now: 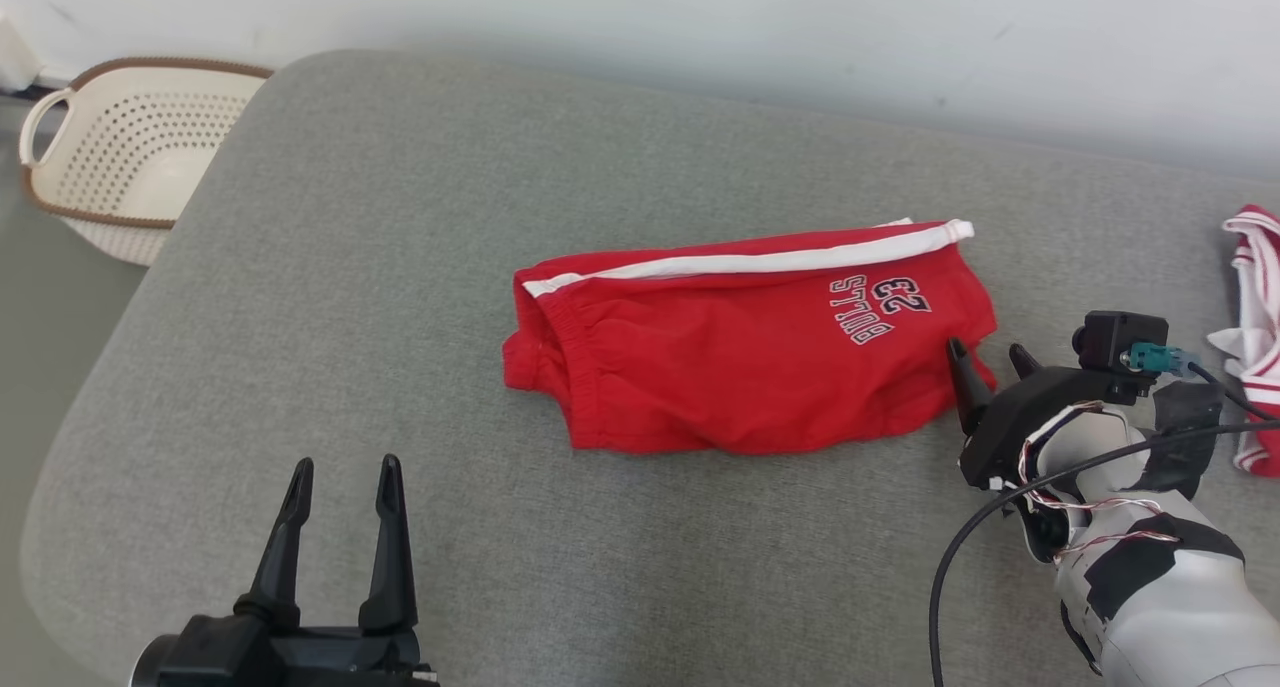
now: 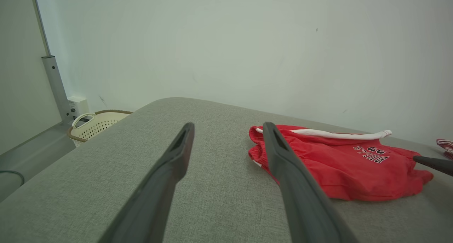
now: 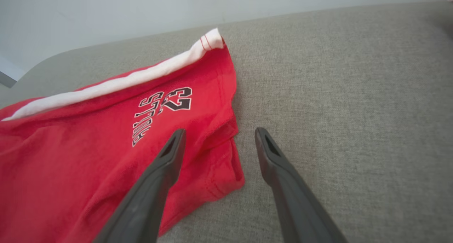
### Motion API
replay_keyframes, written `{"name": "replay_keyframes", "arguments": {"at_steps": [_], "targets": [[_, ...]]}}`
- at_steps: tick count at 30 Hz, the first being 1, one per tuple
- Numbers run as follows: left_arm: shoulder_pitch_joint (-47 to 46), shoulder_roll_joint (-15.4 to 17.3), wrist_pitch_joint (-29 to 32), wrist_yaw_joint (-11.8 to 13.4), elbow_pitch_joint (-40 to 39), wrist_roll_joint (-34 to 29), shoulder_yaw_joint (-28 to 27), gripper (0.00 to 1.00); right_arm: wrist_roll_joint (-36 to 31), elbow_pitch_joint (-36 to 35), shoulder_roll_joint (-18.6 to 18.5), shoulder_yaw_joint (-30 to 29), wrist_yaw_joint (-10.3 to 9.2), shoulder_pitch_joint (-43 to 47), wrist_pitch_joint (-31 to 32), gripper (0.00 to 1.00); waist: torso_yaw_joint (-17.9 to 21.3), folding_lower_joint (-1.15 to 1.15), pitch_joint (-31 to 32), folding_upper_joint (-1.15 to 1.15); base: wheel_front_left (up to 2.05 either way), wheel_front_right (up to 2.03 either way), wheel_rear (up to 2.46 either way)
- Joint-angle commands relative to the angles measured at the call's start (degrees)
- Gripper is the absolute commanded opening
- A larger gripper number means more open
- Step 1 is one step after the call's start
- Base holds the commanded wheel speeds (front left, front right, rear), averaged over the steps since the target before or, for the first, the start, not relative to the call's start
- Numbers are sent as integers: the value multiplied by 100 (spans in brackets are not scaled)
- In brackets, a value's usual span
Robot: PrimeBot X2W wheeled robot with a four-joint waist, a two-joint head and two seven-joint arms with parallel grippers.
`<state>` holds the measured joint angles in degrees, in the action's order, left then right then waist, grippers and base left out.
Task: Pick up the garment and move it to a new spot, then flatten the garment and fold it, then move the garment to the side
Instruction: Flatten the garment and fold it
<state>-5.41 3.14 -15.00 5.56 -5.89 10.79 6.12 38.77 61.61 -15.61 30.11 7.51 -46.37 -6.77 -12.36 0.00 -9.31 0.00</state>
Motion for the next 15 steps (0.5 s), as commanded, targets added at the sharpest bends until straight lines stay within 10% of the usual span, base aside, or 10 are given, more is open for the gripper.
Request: {"name": "replay_keyframes", "arguments": {"at_steps": [1,9,10,11,12,15], "targets": [[-74,-14,-22,-38,8,-5,-10,100,-44,56,26,-5,-3,-29,1,100,-114,0,-96,0,0,0,0],[-71,-23,-23,-52,60,-18,-110,100,-182,672,302,-8,-3,-120,36,100,-156,0,-90,0,0,0,0],[-65,-24,-23,-48,70,-5,-113,100,-192,696,330,4,-3,-114,22,88,-143,0,-83,0,0,0,0],[-59,-25,-23,-49,84,4,-111,100,-217,723,344,28,-4,-111,17,22,-130,0,-76,0,0,0,0],[-62,-23,-23,-48,94,13,-101,100,-228,741,356,44,-3,-116,19,0,-121,0,-72,0,0,0,0],[-104,-24,-23,-21,118,42,-49,100,-249,744,381,81,-4,-147,-77,0,-111,0,-66,0,0,0,0]]}}
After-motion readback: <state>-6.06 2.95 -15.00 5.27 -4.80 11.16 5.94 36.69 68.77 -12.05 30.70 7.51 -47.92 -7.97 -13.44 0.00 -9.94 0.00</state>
